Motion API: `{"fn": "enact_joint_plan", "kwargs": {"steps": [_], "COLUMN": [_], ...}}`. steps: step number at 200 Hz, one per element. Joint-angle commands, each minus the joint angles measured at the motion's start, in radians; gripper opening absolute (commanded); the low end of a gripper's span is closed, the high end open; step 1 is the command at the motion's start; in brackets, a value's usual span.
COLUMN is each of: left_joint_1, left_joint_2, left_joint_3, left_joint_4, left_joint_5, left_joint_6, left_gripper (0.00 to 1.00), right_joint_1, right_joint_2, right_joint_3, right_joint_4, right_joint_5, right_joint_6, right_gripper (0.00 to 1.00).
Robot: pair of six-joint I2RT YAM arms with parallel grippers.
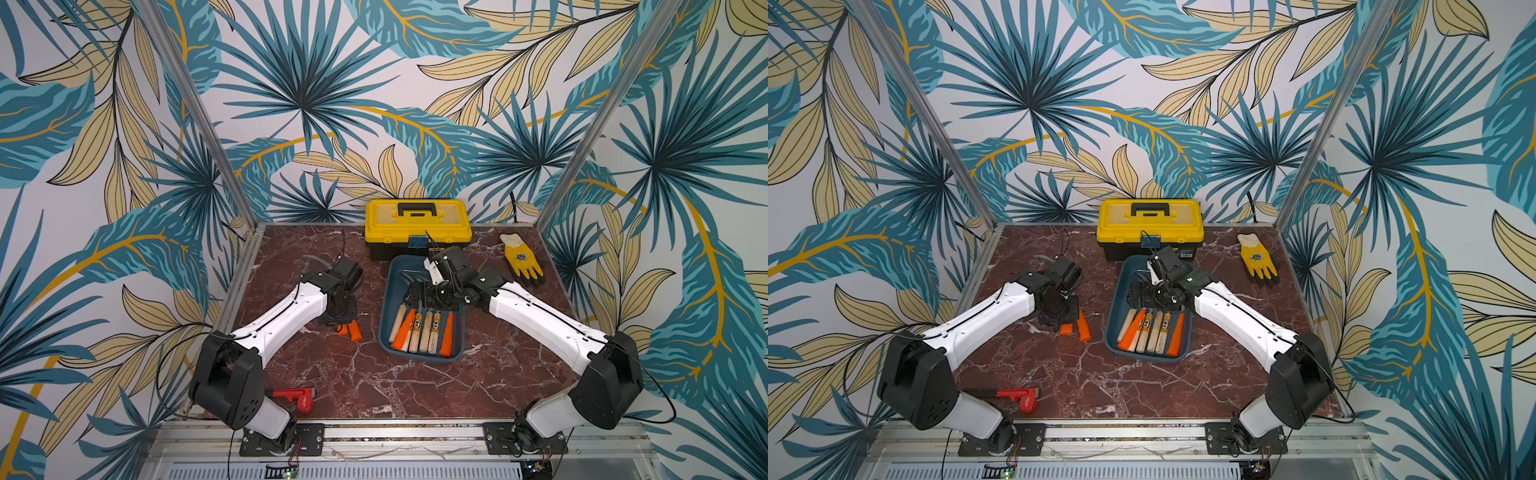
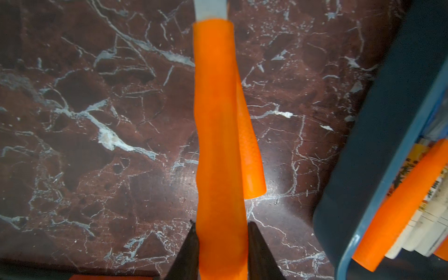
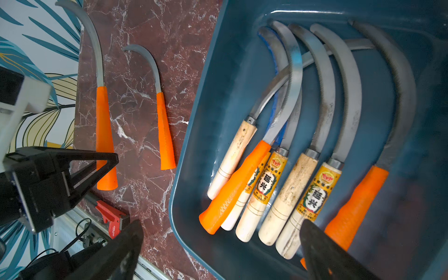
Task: Put small sickles into storage boxes
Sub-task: Pick up the sickle at the center of the board, then place the sickle in the storage box.
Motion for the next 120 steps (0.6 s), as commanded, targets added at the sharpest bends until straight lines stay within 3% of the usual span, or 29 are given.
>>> {"fn": "enact_joint_plan", "kwargs": {"steps": [1,120], "left_joint_1": [-0.031,-0.271], "left_joint_2": [-0.016,0.104], "left_joint_3": [0.043,0.178], "left_joint_4": [-0.002,0.000], "left_joint_5": [-0.010,0.013], "left_joint_6": [0.004,-0.009], "left_gripper": [0.06,0.06], "right_joint_1": [0.003,-0.005], "right_joint_2": [-0.037,-0.183], "right_joint_3": [0.020,-0.043], "right_joint_4": [-0.050,-0.145], "right_joint_5": [0.047,0.184], "right_joint_6": [-0.023,-0.031], "right_gripper": [0.99,0.99]}}
